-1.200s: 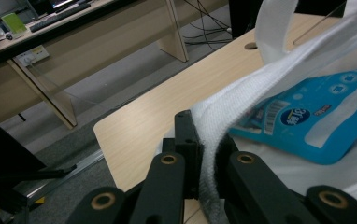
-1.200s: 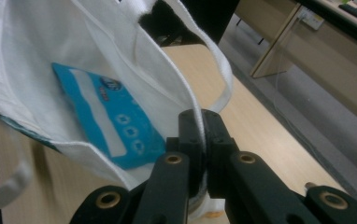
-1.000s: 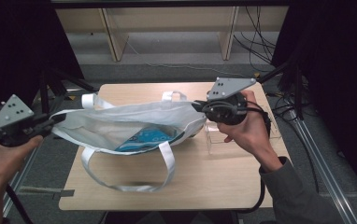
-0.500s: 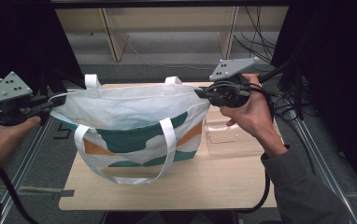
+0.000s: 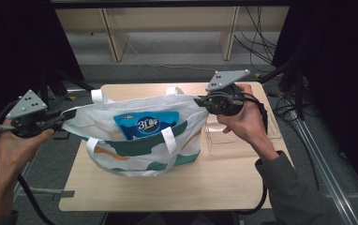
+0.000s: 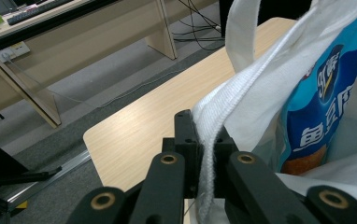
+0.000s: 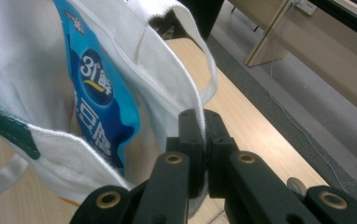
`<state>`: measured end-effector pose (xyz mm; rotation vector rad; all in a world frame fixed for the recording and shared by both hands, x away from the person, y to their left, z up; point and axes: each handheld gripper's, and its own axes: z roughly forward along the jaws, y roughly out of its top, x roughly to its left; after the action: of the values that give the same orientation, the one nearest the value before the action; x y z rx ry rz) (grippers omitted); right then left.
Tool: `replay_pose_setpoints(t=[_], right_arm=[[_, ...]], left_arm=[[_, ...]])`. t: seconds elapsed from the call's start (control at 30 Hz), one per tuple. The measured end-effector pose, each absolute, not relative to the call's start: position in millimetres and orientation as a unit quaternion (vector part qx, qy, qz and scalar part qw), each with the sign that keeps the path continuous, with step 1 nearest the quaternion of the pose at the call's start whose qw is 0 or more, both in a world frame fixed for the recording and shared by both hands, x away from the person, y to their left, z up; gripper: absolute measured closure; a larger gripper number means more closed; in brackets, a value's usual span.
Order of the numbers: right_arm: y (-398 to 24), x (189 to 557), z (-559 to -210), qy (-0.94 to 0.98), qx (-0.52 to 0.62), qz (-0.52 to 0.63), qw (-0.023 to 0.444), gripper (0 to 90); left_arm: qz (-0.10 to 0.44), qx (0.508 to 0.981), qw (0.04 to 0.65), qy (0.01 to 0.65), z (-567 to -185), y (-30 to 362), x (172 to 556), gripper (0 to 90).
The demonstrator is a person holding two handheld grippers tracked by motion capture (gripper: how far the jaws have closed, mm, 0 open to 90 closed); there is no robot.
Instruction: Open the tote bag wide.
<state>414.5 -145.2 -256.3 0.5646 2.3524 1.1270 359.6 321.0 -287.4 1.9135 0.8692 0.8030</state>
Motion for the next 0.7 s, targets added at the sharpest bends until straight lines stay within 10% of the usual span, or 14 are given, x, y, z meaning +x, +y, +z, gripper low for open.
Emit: replay_pose_setpoints(t=[0.7], right_arm=[[-149,438,-301,0.859,0.238,0.386,0.239,88.4]], left_arm=[[0.288,0.774,0.427,0.368,-347,308,405,86.4]])
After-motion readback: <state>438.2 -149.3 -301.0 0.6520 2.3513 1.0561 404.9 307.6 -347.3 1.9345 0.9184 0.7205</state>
